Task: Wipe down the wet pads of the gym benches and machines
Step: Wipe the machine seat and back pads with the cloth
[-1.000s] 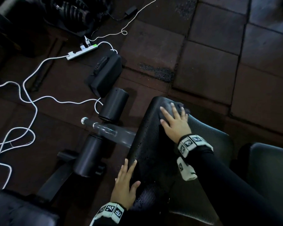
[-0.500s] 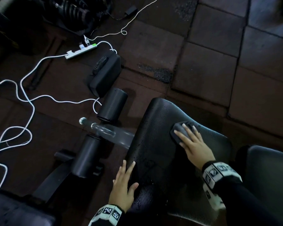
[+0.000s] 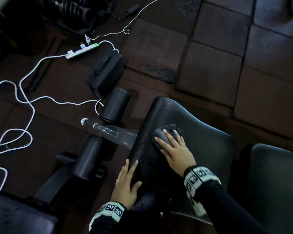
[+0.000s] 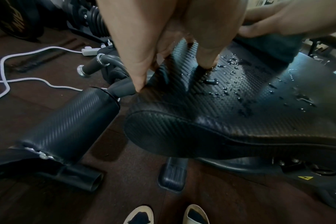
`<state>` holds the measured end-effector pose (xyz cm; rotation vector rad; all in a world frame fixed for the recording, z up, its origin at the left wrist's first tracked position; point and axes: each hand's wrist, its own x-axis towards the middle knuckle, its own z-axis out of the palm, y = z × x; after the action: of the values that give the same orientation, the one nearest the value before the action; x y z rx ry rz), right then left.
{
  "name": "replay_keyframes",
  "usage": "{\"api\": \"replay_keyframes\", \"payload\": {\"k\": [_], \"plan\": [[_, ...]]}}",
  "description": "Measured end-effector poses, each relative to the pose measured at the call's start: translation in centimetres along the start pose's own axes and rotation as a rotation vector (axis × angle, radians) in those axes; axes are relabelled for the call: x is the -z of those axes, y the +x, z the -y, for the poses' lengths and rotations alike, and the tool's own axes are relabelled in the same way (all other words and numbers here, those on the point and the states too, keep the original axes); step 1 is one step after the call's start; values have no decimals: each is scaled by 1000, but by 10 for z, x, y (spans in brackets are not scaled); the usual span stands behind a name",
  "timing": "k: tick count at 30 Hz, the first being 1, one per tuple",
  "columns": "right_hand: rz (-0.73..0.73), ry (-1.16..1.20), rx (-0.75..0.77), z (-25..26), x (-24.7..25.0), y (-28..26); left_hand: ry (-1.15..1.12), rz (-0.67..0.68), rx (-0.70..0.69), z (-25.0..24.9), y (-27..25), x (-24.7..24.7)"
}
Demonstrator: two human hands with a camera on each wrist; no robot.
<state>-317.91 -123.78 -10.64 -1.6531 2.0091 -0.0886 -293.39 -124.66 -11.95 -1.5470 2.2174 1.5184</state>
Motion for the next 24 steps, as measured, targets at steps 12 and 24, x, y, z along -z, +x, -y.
{"api": "replay_keyframes", "payload": {"k": [12, 24], "plan": [[-57, 85, -254, -23, -35, -114, -37, 38, -36, 21, -13, 16], [6, 295, -283, 8, -24, -97, 69, -31, 67, 8, -27, 7]]}}
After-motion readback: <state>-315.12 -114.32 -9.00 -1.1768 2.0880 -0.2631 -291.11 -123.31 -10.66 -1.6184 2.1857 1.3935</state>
